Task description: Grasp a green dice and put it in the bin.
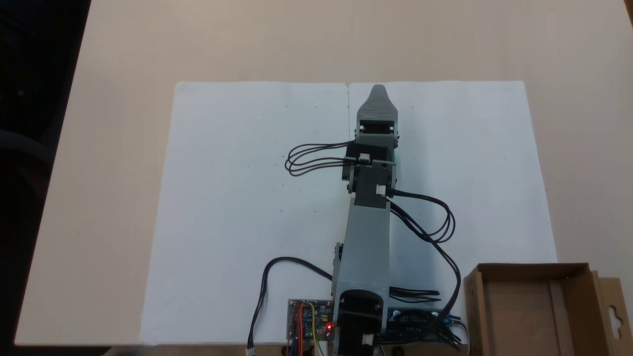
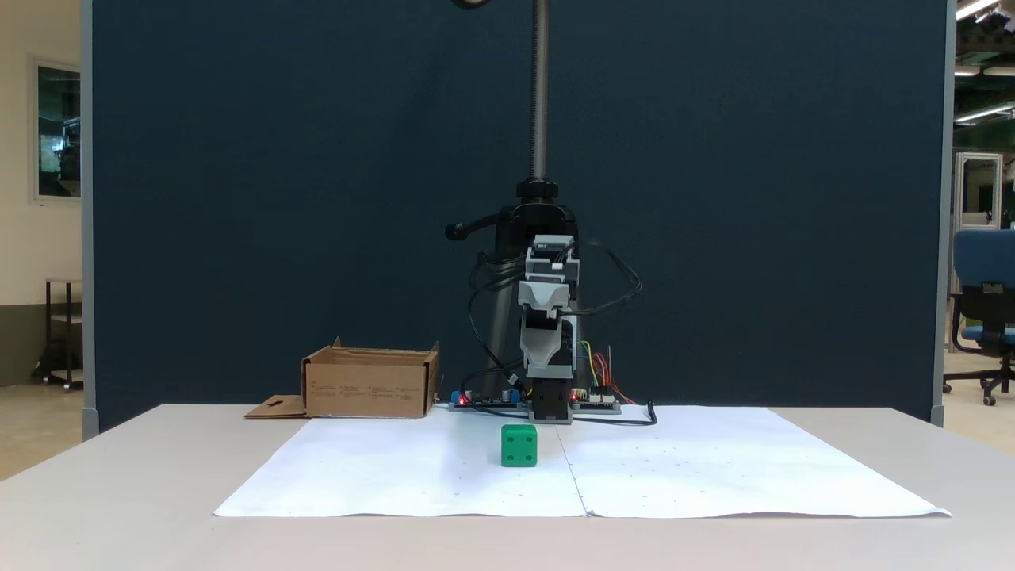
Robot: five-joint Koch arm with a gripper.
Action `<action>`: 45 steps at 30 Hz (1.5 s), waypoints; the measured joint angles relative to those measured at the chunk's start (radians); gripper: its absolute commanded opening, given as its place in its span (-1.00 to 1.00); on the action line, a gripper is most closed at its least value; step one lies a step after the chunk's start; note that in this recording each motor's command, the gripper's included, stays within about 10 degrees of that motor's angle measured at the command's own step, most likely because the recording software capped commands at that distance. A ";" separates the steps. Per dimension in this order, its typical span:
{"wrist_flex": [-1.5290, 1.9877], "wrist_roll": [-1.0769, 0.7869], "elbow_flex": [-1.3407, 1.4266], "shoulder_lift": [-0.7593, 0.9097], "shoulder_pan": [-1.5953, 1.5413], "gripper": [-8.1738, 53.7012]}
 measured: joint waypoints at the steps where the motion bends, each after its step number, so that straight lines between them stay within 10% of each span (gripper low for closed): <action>1: 0.057 -0.006 -0.011 0.000 -0.008 0.54; 14: 0.601 -0.178 -0.206 -0.259 -0.015 0.54; 45: 0.627 -0.218 -0.399 -0.598 0.078 0.54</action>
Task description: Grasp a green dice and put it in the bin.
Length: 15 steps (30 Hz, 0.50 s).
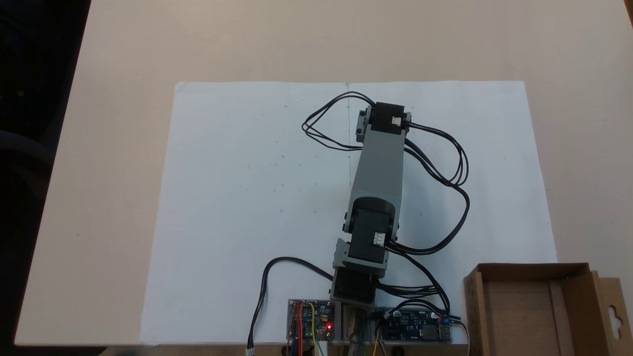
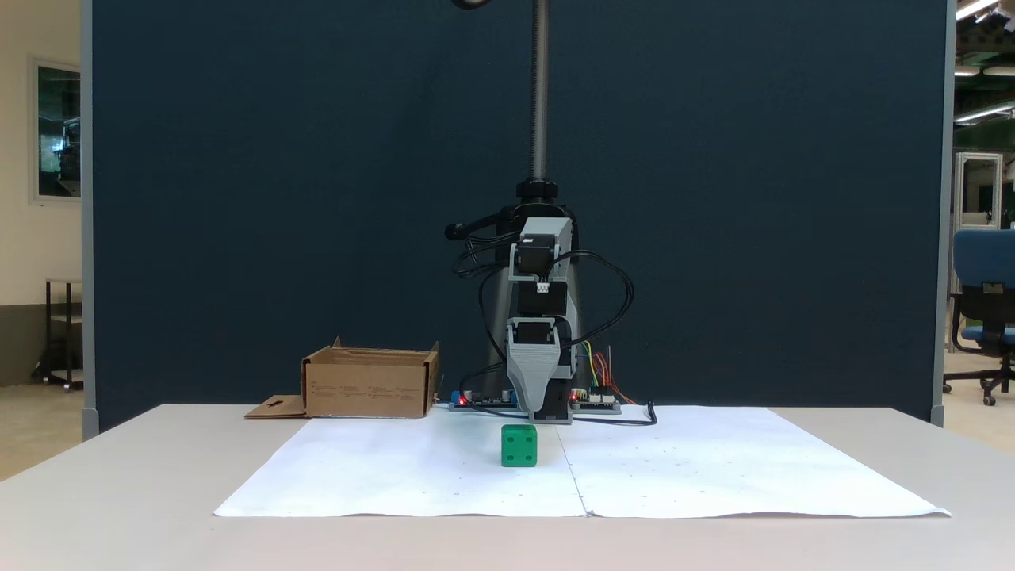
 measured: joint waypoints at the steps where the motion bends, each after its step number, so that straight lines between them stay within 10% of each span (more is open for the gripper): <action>1: 0.000 0.006 0.002 -0.005 0.000 0.54; 15: 0.000 0.129 -0.052 -0.066 0.015 0.55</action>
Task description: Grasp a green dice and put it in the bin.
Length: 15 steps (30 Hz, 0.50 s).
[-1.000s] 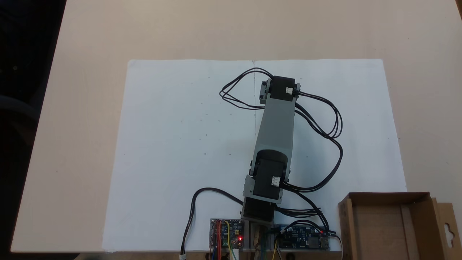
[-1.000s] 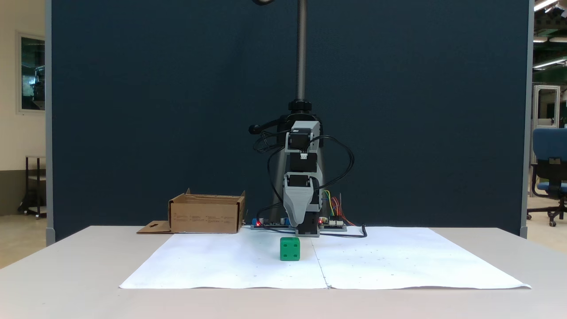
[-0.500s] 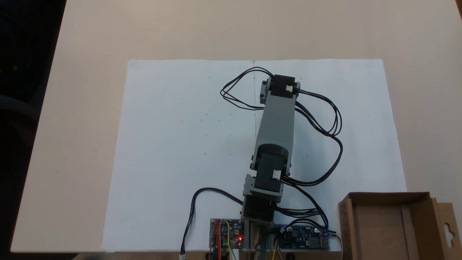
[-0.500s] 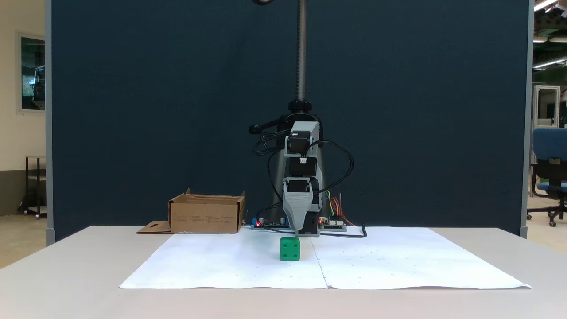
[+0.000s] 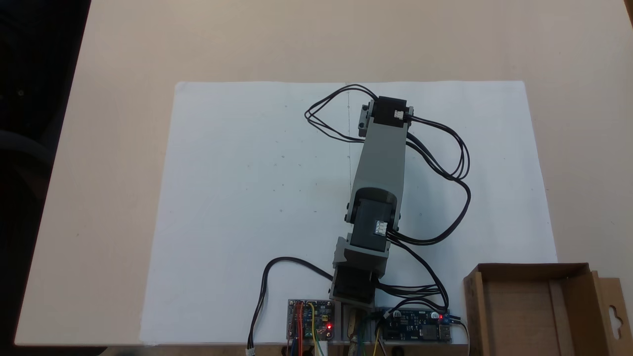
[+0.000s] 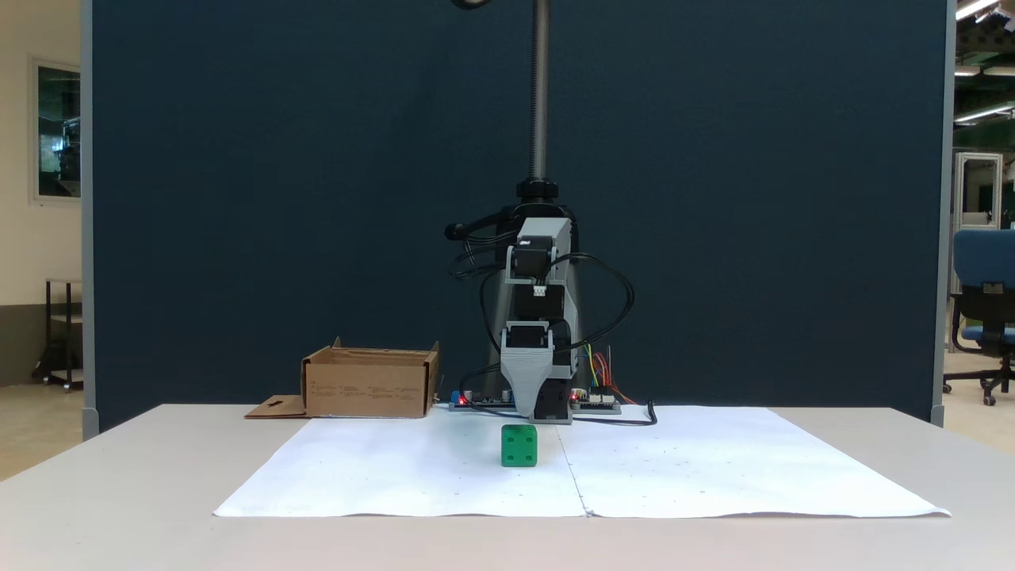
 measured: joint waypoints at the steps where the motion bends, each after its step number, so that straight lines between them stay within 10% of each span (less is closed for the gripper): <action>1: 0.000 -0.002 0.002 -0.009 0.000 0.55; 15: 0.000 0.000 -0.003 -0.094 0.017 0.56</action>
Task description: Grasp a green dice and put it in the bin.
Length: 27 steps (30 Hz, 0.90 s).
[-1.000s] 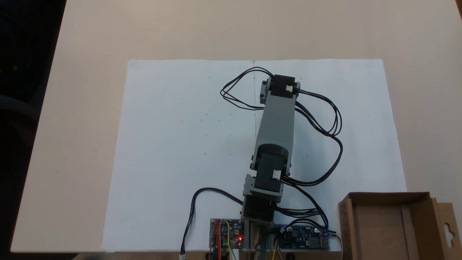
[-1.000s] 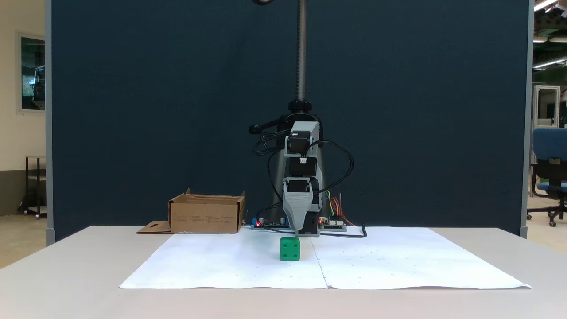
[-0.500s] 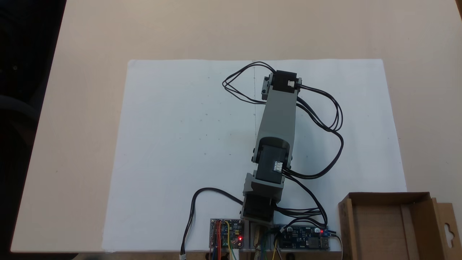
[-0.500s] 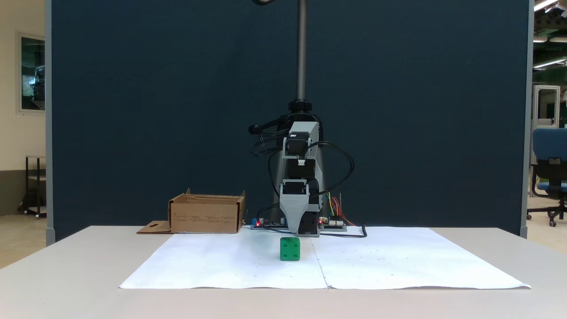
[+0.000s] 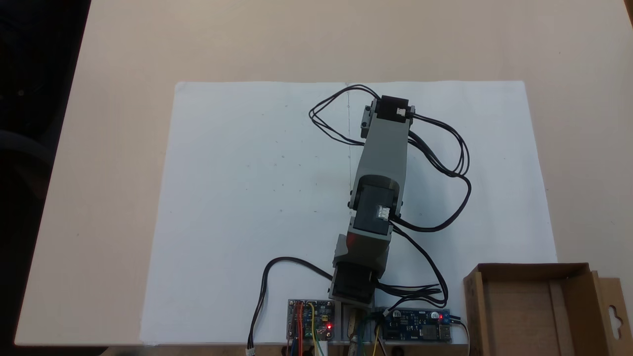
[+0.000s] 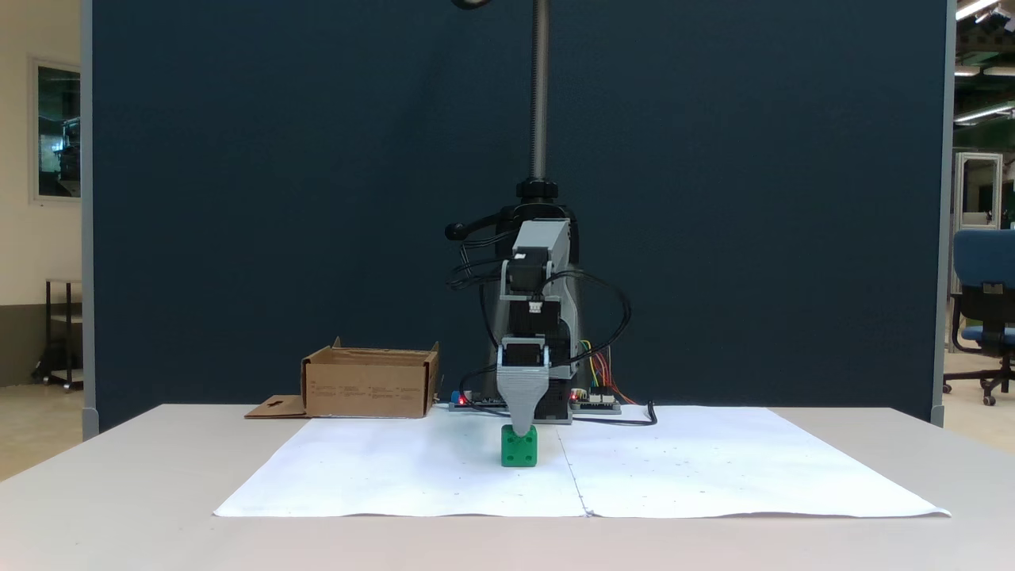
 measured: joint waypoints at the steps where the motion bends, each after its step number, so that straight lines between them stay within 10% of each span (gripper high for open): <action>1: 0.000 0.000 0.003 -0.011 0.002 0.56; 27: -0.087 0.000 0.000 -0.143 0.008 0.55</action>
